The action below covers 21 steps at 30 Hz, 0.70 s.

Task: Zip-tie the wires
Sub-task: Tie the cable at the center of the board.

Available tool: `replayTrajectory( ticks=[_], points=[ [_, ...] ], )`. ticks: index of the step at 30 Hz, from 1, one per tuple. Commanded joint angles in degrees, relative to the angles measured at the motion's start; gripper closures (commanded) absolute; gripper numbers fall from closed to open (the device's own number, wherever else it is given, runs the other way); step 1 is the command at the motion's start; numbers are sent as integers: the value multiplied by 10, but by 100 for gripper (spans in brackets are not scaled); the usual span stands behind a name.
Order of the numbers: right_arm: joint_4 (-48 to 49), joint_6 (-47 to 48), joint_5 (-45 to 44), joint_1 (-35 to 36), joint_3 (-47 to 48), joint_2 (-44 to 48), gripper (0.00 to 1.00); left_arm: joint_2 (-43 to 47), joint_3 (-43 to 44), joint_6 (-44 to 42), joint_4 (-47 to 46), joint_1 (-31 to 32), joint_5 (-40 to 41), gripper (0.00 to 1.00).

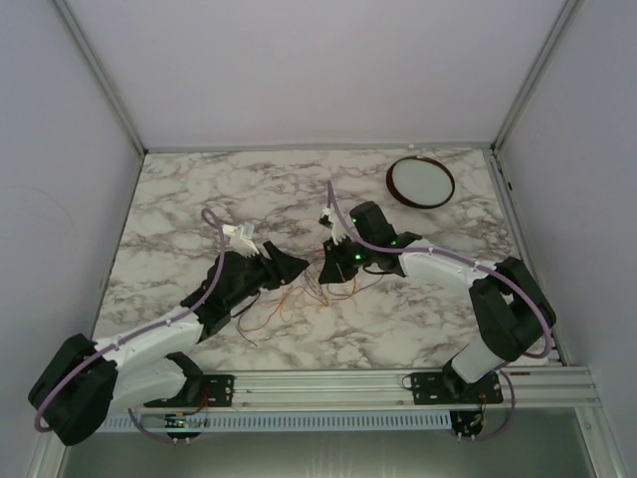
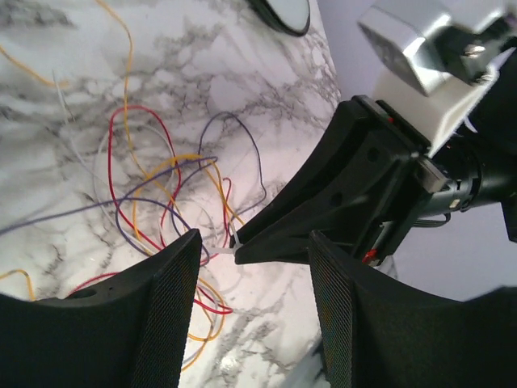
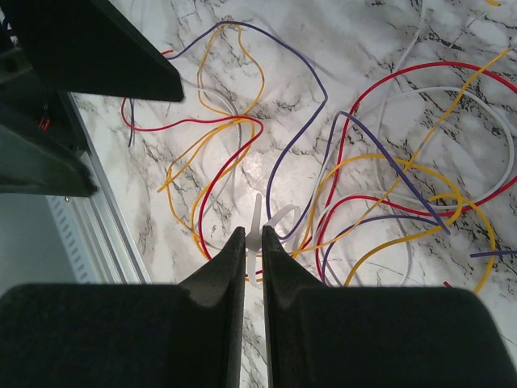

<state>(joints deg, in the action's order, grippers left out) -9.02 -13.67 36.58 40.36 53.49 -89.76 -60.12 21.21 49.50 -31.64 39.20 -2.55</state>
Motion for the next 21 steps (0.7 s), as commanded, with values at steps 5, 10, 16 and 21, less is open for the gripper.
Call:
replayTrajectory(
  ticks=[5, 10, 16, 21],
  points=[
    [14, 5, -17, 9, -2, 27, 98, -79, 40, 117, 6, -5, -65, 45],
    [13, 5, -17, 9, -2, 28, 98, -107, 43, 116, -18, -5, -73, 53],
    [12, 7, -14, 9, 0, 23, 98, -140, 46, 121, -55, -5, -84, 59],
    [11, 7, -12, 9, 3, 22, 98, -160, 54, 108, -59, -5, -86, 62]
  ],
)
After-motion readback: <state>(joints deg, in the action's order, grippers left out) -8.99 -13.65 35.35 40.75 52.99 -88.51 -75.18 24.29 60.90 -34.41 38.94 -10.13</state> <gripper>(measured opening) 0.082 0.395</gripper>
